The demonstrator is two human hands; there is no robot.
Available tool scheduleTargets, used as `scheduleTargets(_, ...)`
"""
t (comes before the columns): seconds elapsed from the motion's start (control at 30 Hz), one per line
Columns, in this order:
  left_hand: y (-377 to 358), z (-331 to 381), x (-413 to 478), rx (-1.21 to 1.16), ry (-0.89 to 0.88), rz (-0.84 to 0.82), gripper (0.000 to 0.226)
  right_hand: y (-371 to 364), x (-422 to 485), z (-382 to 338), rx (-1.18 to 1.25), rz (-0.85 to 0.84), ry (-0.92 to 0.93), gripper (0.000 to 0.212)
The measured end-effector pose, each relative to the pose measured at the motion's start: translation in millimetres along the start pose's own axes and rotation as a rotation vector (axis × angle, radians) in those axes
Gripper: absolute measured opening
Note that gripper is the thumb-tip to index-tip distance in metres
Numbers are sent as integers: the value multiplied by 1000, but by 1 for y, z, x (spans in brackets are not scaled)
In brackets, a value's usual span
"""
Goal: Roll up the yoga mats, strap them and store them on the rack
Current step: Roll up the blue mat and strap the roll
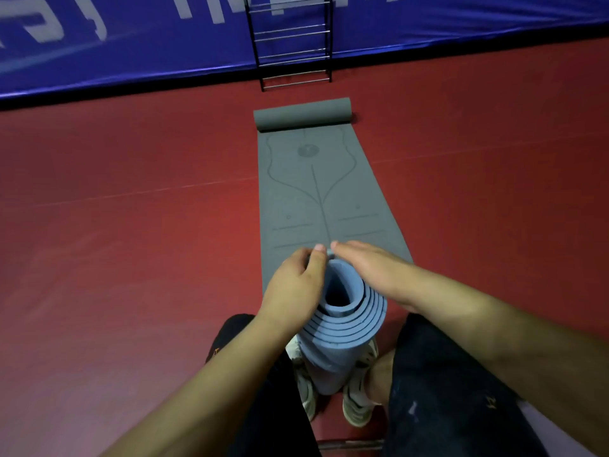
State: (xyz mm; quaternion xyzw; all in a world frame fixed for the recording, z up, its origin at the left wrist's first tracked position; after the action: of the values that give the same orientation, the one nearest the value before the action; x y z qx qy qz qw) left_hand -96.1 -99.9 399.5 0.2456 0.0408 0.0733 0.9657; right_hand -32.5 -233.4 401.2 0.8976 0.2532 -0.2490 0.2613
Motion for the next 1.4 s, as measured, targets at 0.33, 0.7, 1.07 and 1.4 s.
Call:
scheduleTargets(0.33,-11,-16,-4,122,-226,-6,34,-20,-6,2,-533,456,172,42)
scheduleTargets(0.7,6,-24,-19,-208,-46,-9,40,-8,-9,16,152,9,81,16)
scheduleTargets(1.07,-1,-28,-11,-364,-54,-25,28,-11,2,19,171,-42,85,21)
scheduleTargets(1.4,2,-10,-9,-153,71,143,43,-18,3,1,57,105,77,54)
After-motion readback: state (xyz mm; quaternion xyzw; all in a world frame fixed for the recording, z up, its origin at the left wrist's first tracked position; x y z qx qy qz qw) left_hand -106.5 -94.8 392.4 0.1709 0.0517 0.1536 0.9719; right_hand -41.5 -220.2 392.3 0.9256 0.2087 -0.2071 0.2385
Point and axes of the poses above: each hand's wrist, its own x-axis towards the middle knuckle, its own y-axis out of the back of the hand, z = x × y, the point moved 2 cm from there along x, towards the middle knuckle, and after that the axes turned 11 degrees about -y, right-handed, at the moved point
